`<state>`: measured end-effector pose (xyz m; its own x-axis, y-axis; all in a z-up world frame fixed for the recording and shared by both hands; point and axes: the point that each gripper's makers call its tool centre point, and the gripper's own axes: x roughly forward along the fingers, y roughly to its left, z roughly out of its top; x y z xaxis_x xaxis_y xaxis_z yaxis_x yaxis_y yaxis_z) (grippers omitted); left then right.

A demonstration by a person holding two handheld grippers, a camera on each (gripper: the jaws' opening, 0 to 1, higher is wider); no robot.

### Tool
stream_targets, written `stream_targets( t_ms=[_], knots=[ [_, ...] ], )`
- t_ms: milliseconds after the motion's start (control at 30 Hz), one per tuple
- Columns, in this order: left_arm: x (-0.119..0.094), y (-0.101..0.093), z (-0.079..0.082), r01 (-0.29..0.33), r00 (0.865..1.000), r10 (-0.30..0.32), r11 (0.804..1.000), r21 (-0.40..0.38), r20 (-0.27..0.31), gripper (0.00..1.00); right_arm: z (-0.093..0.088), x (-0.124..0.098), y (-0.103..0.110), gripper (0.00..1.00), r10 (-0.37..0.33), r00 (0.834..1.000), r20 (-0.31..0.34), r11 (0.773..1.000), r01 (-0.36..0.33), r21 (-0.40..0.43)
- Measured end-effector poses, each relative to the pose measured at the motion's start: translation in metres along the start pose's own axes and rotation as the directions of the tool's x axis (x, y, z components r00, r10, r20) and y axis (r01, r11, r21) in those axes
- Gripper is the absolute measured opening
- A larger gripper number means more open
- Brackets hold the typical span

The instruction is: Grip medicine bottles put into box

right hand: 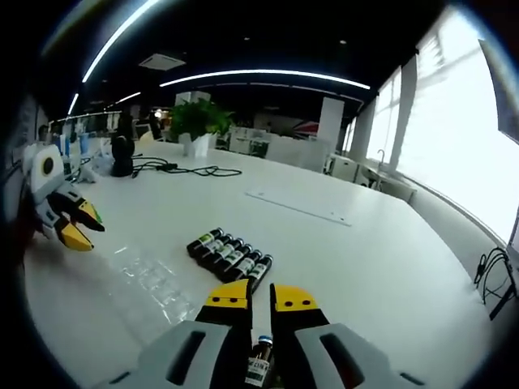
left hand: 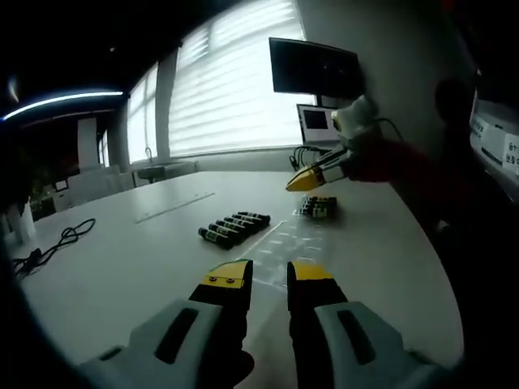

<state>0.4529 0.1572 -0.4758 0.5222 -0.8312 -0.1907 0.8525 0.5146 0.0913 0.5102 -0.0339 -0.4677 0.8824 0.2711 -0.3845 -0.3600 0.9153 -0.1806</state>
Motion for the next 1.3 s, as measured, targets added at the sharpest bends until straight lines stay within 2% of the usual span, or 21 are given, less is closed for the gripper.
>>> stream_targets(
  t_ms=[200,800,1100,1300],
  knots=[
    [0.000,0.000,0.000,-0.001,1.000,0.001,1.000,-0.001,0.002,0.11,0.001,0.015,0.000,0.05,0.011,1.000,-0.017,1.000,-0.011,-0.006],
    [-0.002,0.003,0.005,-0.004,1.000,0.004,1.000,-0.015,0.020,0.11,-0.016,0.062,-0.001,0.07,0.027,0.991,-0.130,1.000,-0.029,-0.009],
    [-0.003,0.001,0.006,0.002,1.000,-0.002,1.000,-0.012,0.022,0.11,-0.022,0.070,0.004,0.07,0.035,0.988,-0.152,0.999,-0.035,0.003],
    [-0.003,0.001,0.006,0.000,1.000,0.000,1.000,-0.005,0.021,0.11,-0.027,0.075,-0.002,0.07,0.019,0.984,-0.175,1.000,-0.015,0.022]
  ],
)
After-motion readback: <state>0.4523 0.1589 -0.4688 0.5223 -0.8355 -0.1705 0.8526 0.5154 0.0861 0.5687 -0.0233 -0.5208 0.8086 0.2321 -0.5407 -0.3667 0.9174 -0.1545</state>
